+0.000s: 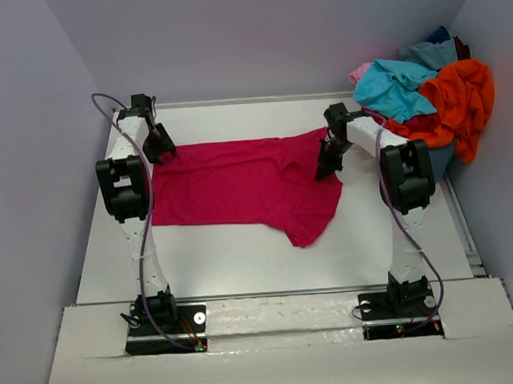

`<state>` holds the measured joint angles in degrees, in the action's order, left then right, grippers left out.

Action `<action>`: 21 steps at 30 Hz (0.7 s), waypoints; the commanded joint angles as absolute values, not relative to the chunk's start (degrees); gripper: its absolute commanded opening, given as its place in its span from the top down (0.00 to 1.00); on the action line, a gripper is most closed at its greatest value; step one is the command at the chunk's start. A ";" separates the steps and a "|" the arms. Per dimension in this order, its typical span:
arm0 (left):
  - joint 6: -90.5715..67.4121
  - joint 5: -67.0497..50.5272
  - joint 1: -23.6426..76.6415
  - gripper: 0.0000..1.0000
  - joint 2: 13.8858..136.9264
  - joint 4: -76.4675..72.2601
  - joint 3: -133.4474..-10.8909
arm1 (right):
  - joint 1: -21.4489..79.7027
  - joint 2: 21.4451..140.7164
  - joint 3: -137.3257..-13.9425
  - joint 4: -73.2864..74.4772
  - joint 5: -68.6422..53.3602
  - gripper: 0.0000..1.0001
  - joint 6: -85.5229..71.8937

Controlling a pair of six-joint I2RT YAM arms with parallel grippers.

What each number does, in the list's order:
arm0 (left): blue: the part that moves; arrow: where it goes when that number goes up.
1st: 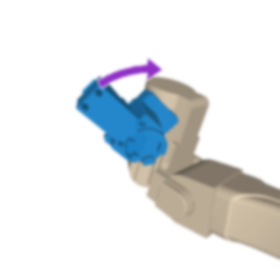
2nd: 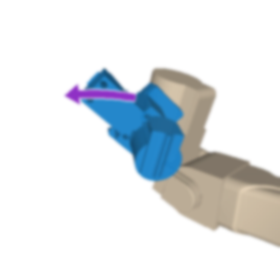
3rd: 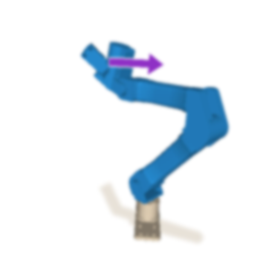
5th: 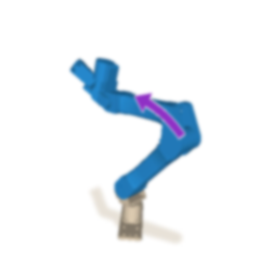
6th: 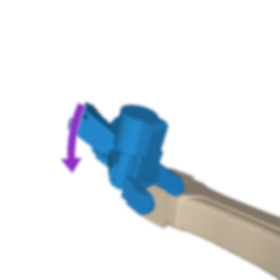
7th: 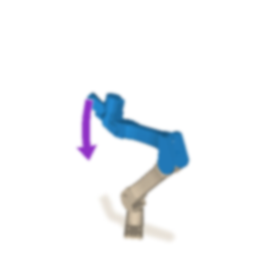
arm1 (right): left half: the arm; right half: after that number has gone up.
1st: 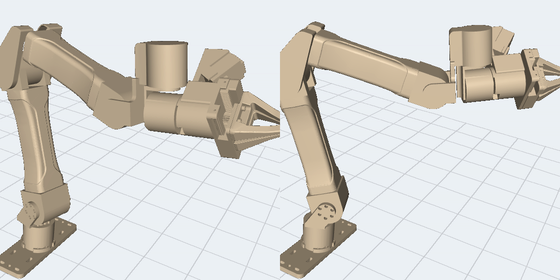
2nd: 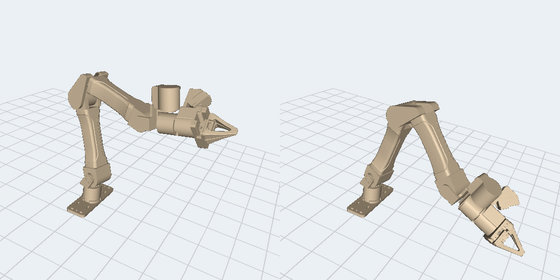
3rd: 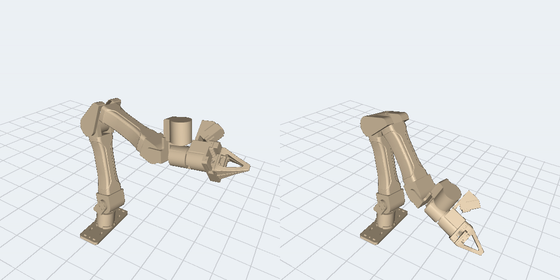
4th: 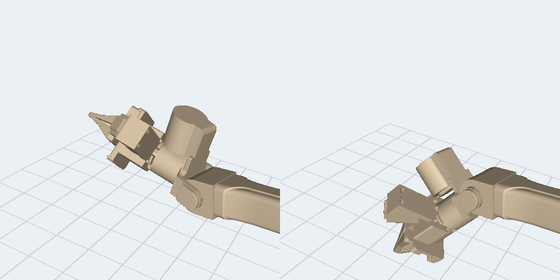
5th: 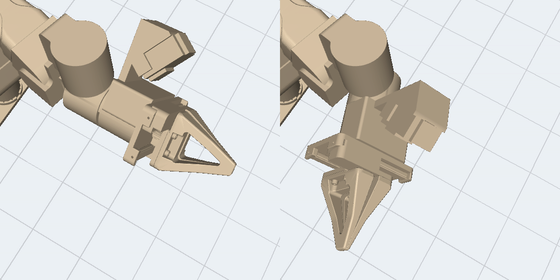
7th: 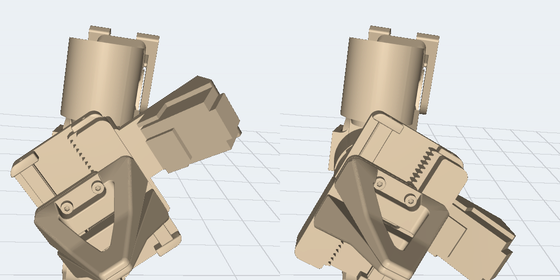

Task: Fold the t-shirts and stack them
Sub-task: Fold the tshirt

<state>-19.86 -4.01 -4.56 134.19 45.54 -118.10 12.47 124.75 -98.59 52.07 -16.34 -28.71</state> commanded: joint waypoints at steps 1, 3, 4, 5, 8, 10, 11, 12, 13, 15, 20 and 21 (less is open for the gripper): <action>-20.39 -3.87 -5.45 0.44 134.03 46.58 -119.00 | 12.83 120.24 -98.53 53.17 -14.50 0.93 -28.04; -20.39 -3.78 -5.45 0.44 134.12 46.67 -118.92 | 12.83 119.97 -98.44 53.35 -14.15 0.93 -28.04; -20.39 -3.78 -5.45 0.45 134.12 46.67 -118.83 | 12.83 119.97 -98.35 53.52 -14.06 0.93 -28.04; -20.39 -3.87 -5.45 0.46 134.12 46.58 -118.74 | 12.83 119.80 -98.35 53.61 -13.80 0.93 -28.04; -20.48 -3.87 -5.97 0.48 134.03 46.50 -118.48 | 12.83 119.36 -98.35 53.79 -13.27 0.93 -28.30; -20.57 -3.87 -5.98 0.51 134.12 46.49 -118.30 | 12.83 119.18 -98.35 54.14 -12.75 0.93 -28.39; -20.48 -3.87 -5.98 0.52 134.03 46.49 -118.30 | 12.83 119.01 -98.35 54.31 -12.48 0.93 -28.39; -20.48 -4.04 -5.98 0.53 134.03 46.41 -118.30 | 12.31 118.92 -98.35 54.40 -12.13 0.93 -28.48; -20.48 -4.13 -5.98 0.56 134.03 46.41 -118.39 | 12.30 118.74 -98.35 54.49 -11.95 0.93 -28.48; -20.48 -4.48 -6.50 0.59 134.03 46.41 -118.39 | 12.30 118.65 -98.17 54.75 -11.43 0.93 -28.48; -20.57 -4.48 -6.50 0.63 134.12 46.32 -118.30 | 11.25 118.04 -97.21 54.76 -10.64 0.93 -28.56; -20.48 -4.57 -6.50 0.64 134.12 46.41 -118.21 | 11.25 118.04 -97.12 54.76 -10.55 0.93 -28.48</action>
